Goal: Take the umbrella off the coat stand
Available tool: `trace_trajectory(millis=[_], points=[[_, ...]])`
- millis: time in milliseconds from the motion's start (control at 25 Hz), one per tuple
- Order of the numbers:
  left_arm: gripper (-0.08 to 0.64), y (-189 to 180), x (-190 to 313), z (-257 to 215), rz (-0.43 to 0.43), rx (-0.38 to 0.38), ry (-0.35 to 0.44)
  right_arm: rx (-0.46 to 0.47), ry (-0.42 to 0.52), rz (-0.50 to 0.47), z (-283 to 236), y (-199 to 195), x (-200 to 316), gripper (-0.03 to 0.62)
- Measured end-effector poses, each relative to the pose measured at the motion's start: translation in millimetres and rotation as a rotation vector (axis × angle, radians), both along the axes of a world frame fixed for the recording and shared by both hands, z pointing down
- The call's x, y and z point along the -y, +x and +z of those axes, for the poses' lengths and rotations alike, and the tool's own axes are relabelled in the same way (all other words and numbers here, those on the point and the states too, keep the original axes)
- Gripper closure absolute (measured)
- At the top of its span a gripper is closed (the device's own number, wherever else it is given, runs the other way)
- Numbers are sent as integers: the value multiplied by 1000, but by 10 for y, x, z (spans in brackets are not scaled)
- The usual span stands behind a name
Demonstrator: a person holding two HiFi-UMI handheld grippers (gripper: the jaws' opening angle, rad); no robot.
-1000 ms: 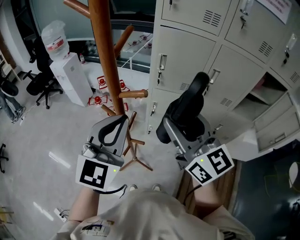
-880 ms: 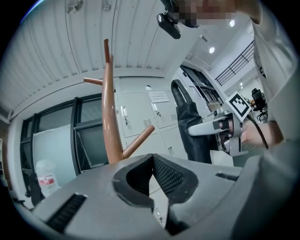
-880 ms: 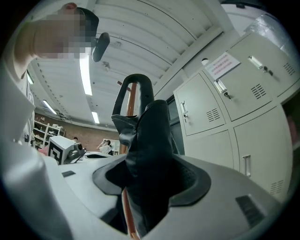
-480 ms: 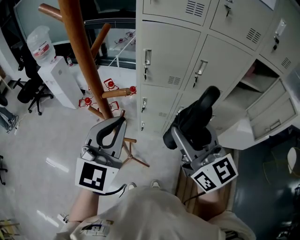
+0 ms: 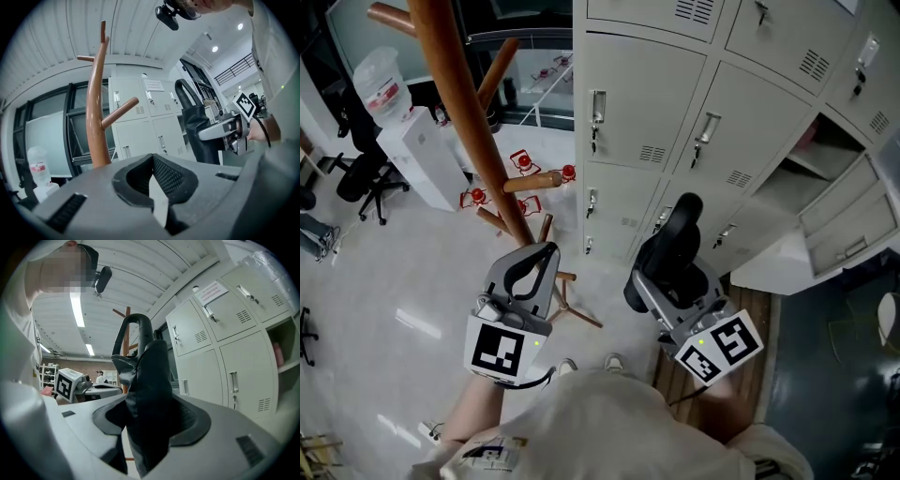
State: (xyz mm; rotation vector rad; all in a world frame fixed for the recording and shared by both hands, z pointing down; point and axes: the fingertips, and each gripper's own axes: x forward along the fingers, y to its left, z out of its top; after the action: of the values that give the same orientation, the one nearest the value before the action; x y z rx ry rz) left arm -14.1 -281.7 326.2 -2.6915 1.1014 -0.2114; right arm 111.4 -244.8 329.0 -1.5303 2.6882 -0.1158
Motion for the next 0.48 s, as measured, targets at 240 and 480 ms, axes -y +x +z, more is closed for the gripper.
trace_trajectory(millis=[240,480], points=[[552,-41,5,85,-12,5,-24,-8,6,-20,-2,-82,37,348],[552,-107,-9,92,-32,5,-26,-13,16,-29,-50,-87,36,348]])
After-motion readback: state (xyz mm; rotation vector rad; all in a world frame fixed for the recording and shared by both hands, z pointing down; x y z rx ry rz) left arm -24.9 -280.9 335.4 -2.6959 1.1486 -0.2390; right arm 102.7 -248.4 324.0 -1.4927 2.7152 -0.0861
